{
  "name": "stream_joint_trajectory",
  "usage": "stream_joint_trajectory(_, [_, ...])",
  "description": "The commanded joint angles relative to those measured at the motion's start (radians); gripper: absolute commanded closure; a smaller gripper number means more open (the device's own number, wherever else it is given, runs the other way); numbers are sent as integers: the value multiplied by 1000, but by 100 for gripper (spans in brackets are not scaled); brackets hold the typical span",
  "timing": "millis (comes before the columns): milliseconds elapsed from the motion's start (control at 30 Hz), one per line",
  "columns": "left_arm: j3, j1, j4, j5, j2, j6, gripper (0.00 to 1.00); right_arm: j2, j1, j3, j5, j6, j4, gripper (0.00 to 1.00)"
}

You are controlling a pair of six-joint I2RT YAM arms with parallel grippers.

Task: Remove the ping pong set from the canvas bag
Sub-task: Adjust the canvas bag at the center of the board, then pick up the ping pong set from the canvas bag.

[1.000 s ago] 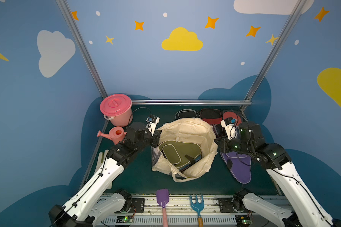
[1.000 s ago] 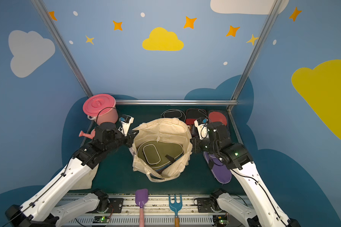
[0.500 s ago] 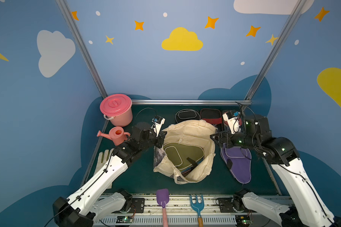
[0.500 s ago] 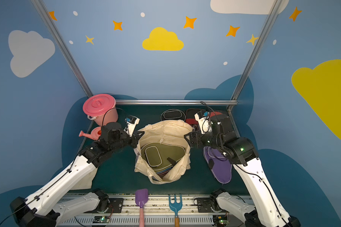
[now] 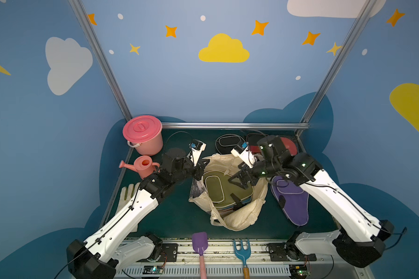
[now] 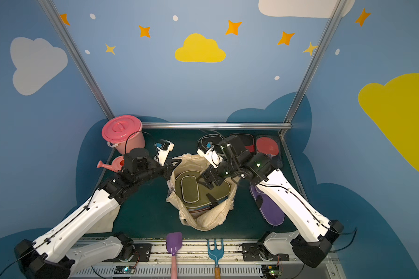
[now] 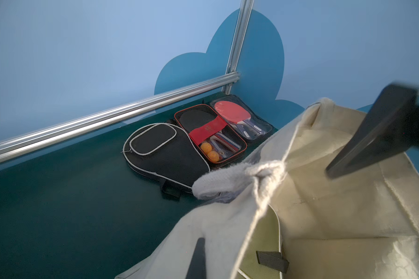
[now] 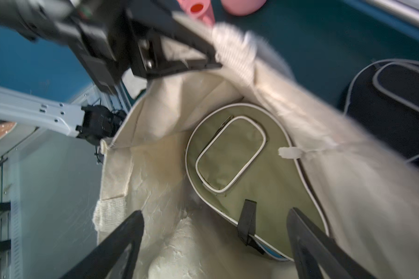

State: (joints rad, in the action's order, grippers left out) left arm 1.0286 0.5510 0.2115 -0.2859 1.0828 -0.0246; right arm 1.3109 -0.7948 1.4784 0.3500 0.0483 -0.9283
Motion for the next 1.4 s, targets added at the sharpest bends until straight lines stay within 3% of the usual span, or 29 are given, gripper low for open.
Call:
stream_joint_trajectory(0, [42,0,-209,-43,-62,30,95,-4,-26,-117,54,29,107,9])
stream_joint_trajectory(167, [25,0,-176,-49,-67,56,94,15,-21,-269,20,20,234,9])
stream_joint_trajectory(300, [3,-1,-172,-57,-51,67,94,80,-1,-296,-50,21,275,9])
stream_joint_trajectory(733, [-37,0,-250,-93,32,88,94,338,148,-198,-17,84,334,9])
stream_joint_trajectory(1200, [-36,0,-271,-178,99,76,95,557,193,-81,35,114,333,9])
stream_joint_trajectory(1367, [-31,0,-274,-206,115,72,95,590,198,-60,2,125,320,9])
